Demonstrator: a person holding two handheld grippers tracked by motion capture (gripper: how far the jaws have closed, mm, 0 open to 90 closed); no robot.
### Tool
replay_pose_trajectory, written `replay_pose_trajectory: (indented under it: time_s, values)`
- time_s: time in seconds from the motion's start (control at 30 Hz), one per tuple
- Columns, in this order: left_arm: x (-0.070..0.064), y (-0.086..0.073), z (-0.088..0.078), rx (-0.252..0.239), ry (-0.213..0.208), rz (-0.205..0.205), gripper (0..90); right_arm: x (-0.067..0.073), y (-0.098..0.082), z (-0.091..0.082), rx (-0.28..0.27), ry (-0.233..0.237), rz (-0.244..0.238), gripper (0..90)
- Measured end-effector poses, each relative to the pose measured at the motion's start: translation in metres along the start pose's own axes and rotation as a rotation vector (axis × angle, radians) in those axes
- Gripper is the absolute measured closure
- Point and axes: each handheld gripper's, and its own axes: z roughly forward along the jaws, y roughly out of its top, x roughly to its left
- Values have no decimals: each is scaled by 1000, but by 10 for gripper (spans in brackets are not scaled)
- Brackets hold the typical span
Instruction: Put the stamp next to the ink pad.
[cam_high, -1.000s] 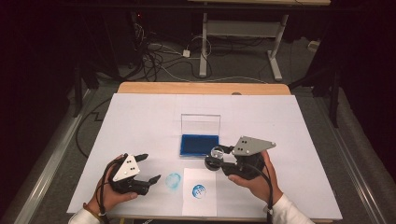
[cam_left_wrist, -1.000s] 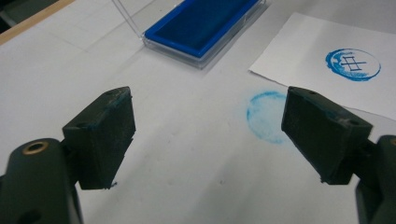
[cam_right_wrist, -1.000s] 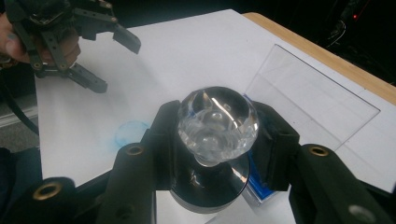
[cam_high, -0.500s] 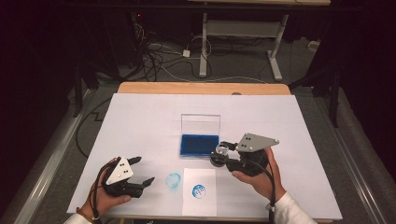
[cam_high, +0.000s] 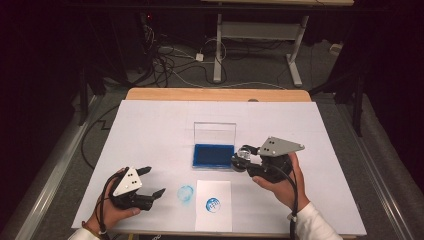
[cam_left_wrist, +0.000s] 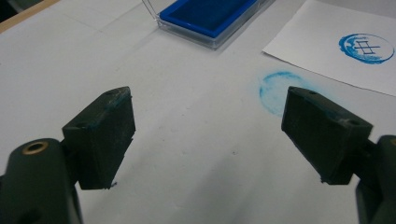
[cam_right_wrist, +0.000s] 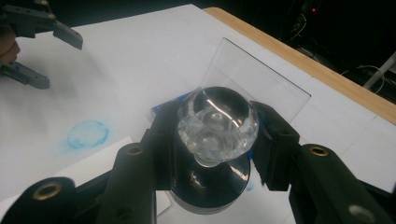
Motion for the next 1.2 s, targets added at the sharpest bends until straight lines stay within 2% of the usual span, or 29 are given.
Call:
replay_pose_trajectory:
  time_s: [0.37, 0.63, 1.1, 1.2]
  values:
    - [-4, 4, 5, 14, -15, 19, 172, -17, -1, 6, 32, -54, 26, 570]
    - [-4, 4, 4, 2, -15, -10, 171, -33, -1, 12, 47, -80, 48, 570]
    - [-4, 1, 6, 19, -21, -12, 172, -48, -7, 34, 104, -120, 71, 570]
    - [-4, 1, 7, 25, -20, -9, 172, -48, -9, 40, 124, -143, 54, 570]
